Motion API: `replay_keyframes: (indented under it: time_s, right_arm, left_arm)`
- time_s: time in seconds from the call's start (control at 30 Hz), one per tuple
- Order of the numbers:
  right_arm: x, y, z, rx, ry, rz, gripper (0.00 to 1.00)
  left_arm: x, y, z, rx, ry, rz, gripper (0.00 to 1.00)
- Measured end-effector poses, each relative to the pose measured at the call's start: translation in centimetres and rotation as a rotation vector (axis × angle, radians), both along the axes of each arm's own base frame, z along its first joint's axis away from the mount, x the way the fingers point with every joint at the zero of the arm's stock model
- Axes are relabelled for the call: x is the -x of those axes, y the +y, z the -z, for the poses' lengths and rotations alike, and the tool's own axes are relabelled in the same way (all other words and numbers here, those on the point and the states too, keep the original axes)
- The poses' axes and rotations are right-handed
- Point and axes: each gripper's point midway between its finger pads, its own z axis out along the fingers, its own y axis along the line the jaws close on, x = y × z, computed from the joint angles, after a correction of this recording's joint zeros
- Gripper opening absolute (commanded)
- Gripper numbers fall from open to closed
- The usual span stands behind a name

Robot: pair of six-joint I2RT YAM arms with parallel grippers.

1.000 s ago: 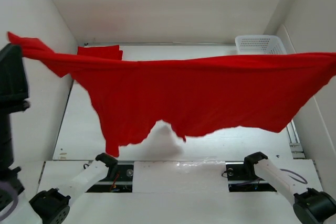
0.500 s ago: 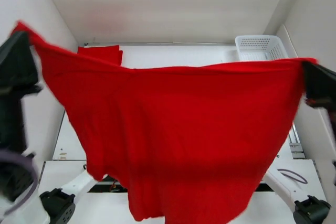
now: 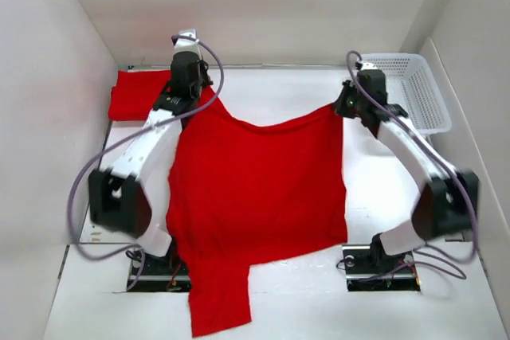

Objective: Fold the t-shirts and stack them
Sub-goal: Flatten out the tshirt, then grap the side of the flattened tshirt furthest away from the robot with both arms

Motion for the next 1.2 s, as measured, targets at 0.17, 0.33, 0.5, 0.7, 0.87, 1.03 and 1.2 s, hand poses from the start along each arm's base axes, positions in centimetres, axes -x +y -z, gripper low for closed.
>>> replay_keyframes:
  time_s: [0.17,0.33,0.5,0.7,0.87,1.03,1.2]
  right_arm:
    - [-7.4,1.0,8.6,-0.046,0.182,-0.050,0.00]
    - [-12.1,1.6,12.6,-0.076,0.226,-0.087,0.00]
    - [-14.6,1.4,13.4,-0.078,0.218,-0.098,0.00]
    - [-17.4,1.0,11.5,-0.054,0.161,-0.100,0.00]
    - [-17.4,0.5,11.1,-0.032,0.156,-0.094,0.00]
    - [-15.8,-0.2,11.7,-0.016,0.206,-0.080,0.00]
    - [-14.5,-0.7,11.6,0.002,0.236,-0.069,0.00]
  left_arm:
    - [-7.3,3.9,11.2,0.106,0.192,0.002,0.00]
    - [-12.3,3.6,15.8,0.168,0.222,0.076,0.00]
    - [-15.0,-0.8,14.2,0.190,0.156,0.203,0.00]
    - [-15.2,-2.9,12.8,0.205,0.120,0.247,0.00]
    - [-12.6,-1.5,14.5,0.215,0.185,0.195,0.00]
    - [-7.3,0.1,13.2,0.251,0.224,0.124,0.00]
    - [-2.0,1.0,10.6,0.326,0.218,0.066,0.00]
